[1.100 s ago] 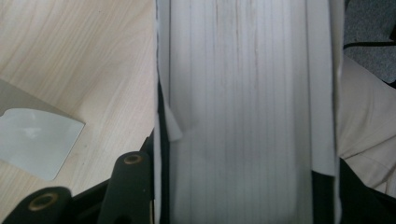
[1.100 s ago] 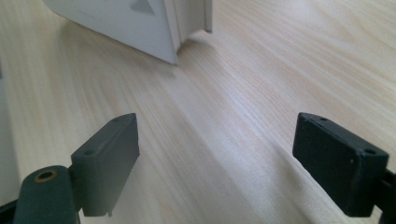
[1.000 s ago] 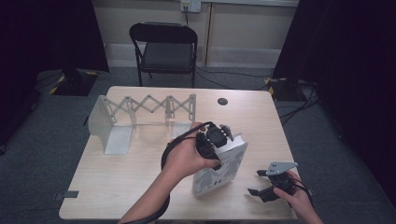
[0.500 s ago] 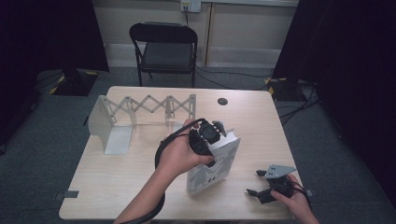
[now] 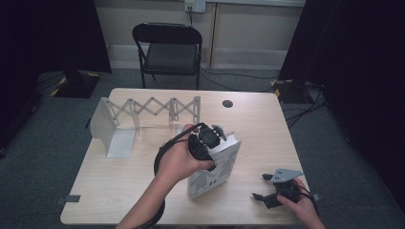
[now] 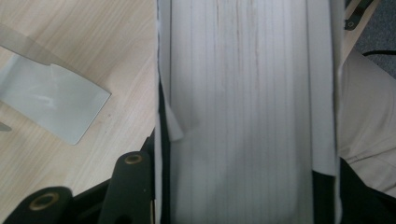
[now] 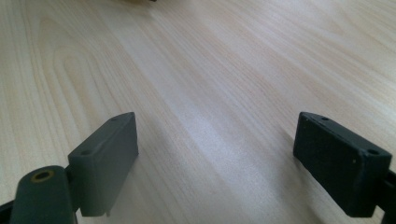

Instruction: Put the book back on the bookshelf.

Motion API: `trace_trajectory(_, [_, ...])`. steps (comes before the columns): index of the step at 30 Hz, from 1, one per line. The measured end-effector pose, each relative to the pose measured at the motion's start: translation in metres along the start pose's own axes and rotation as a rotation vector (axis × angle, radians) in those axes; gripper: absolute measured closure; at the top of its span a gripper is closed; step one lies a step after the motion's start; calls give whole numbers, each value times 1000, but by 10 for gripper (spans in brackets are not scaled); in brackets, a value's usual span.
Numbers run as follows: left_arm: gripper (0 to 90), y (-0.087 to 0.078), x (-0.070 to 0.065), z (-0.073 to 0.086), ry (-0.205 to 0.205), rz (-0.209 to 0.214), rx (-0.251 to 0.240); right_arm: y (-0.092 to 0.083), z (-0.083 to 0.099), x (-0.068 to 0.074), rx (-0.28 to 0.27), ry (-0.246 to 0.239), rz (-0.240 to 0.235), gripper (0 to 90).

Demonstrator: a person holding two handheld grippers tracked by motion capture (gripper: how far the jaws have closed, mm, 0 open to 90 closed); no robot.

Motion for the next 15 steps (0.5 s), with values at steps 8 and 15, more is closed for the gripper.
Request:
trace_trajectory(8, [528,8,-3,1,14,-10,2,0,0,0,-1,-1,0,133])
trace_trajectory(15, [526,12,-3,4,25,-9,-8,0,0,0,-1,-2,0,133])
Point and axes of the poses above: each handheld gripper's, and its own axes: y roughly forward along the jaws, z roughly out of its underside, x roughly to its left, the point moved 1 cm from there along y, roughly forward along the jaws, and after that the axes turned 15 degrees about x, right-handed, at the moved point
